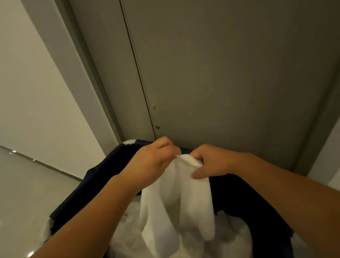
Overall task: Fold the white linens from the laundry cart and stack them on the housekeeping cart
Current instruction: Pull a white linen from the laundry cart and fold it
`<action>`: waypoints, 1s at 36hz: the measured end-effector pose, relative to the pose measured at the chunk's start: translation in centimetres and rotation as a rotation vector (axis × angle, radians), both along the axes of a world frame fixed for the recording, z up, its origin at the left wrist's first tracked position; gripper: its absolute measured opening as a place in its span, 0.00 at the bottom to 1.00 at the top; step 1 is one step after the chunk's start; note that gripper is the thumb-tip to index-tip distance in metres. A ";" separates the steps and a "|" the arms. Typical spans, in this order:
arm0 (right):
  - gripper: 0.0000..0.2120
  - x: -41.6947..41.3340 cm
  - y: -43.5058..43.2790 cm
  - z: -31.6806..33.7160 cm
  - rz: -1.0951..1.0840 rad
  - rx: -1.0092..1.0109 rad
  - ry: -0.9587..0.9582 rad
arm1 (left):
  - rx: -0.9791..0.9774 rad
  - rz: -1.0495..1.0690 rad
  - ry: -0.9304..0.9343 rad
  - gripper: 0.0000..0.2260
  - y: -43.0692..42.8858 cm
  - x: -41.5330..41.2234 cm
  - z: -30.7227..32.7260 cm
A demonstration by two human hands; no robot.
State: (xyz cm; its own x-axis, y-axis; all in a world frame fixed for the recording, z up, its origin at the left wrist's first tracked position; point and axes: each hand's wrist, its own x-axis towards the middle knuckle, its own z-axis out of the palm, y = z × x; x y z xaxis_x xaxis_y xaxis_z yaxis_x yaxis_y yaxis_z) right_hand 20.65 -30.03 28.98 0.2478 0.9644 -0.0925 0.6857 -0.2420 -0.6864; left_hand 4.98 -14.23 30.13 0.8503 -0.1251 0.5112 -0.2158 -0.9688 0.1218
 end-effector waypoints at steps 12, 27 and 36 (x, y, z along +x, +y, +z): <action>0.07 3.8 -6.8 0.1 -0.131 -0.203 -0.319 | -0.028 0.278 0.038 0.12 -2.4 -2.3 3.4; 0.11 1.6 -5.9 2.9 -0.517 0.255 -0.036 | -0.233 0.408 -0.070 0.02 -2.1 -1.1 6.1; 0.22 -4.0 -0.9 5.4 -0.250 0.429 0.235 | -0.322 0.162 -0.173 0.04 -0.6 1.9 7.2</action>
